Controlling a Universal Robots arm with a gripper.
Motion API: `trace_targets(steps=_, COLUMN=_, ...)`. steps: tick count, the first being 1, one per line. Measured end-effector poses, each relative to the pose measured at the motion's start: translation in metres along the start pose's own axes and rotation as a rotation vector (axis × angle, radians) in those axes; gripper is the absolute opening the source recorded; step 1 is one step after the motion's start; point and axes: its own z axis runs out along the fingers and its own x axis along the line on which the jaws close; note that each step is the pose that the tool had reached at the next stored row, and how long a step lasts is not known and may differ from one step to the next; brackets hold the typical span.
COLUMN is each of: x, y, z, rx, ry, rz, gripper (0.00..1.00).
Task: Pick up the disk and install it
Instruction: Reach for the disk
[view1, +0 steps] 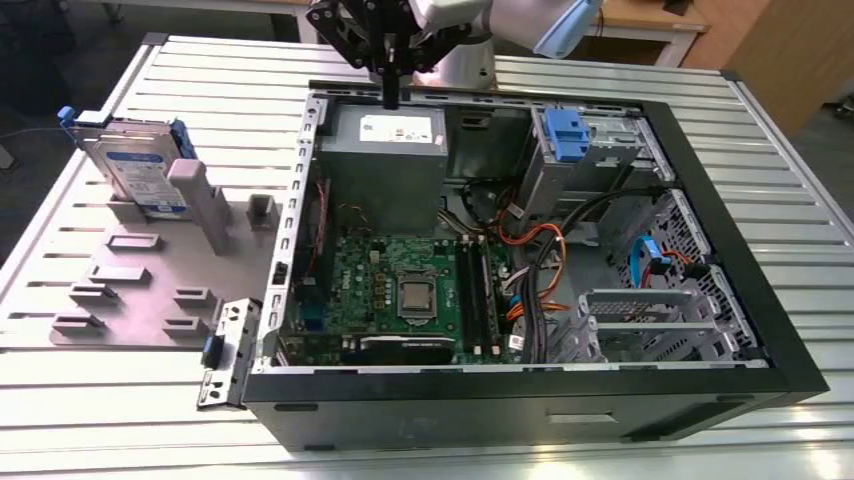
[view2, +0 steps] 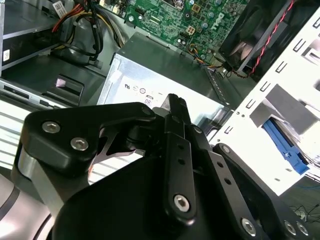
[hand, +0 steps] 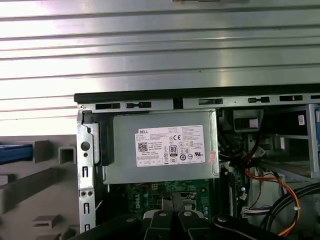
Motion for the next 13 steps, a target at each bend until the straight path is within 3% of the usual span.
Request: trace_targets(steps=13, x=0.0135, y=-0.0010, z=-0.0003, rx=0.0000, ry=-0.0008, rz=0.000, gripper=0.11)
